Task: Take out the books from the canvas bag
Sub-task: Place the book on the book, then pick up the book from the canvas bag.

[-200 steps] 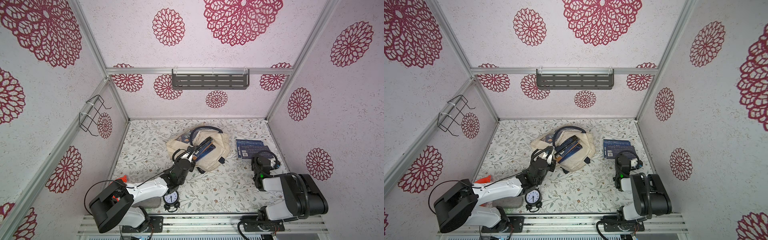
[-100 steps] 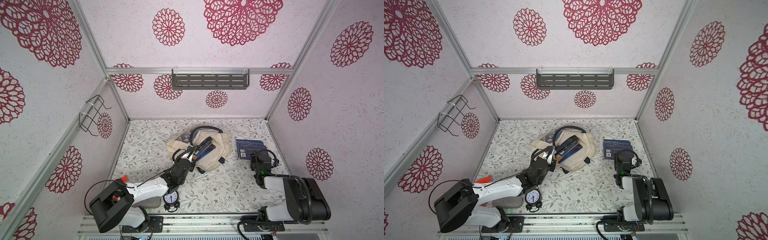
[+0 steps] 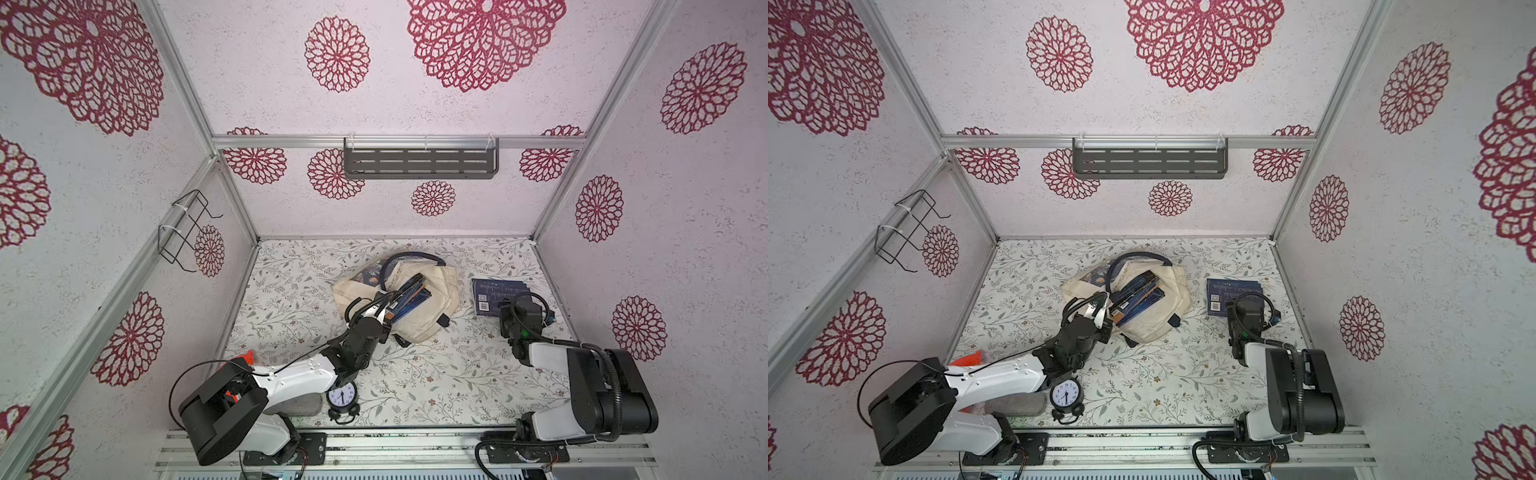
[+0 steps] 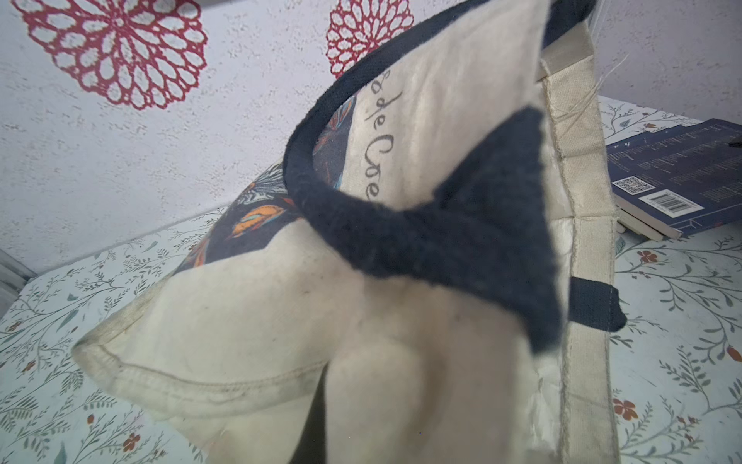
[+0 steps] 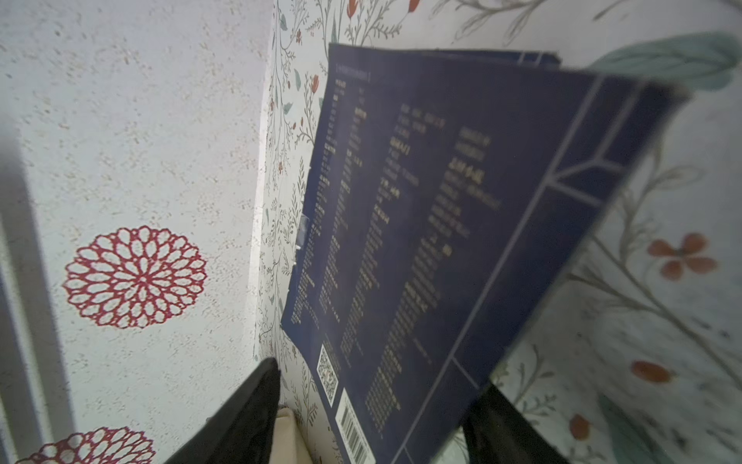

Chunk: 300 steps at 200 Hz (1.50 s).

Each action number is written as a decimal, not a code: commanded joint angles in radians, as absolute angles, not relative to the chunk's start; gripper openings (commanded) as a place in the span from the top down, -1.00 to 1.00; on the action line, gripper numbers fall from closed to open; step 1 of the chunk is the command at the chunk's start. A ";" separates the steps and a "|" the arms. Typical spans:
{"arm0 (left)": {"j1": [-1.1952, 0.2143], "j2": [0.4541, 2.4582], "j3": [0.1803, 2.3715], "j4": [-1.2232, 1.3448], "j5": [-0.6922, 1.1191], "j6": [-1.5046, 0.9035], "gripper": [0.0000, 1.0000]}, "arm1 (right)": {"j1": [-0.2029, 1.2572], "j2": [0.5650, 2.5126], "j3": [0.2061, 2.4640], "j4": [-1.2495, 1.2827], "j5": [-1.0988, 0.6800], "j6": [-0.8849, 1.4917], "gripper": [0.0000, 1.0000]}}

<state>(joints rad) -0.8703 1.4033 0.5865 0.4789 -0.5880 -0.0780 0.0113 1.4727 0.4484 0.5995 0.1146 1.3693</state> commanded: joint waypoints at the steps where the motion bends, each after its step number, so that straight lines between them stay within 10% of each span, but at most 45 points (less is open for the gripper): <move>1: -0.883 1.405 0.615 0.495 -0.564 -0.071 1.00 | 0.007 1.493 0.497 0.608 0.096 1.342 -0.40; 190: -0.885 1.387 0.603 0.505 -0.570 -0.071 1.00 | 0.008 1.264 0.472 0.399 0.054 1.222 -0.98; 300: -0.884 1.309 0.443 0.754 -0.574 -0.006 1.00 | 0.471 1.077 0.420 0.617 0.010 0.987 -0.86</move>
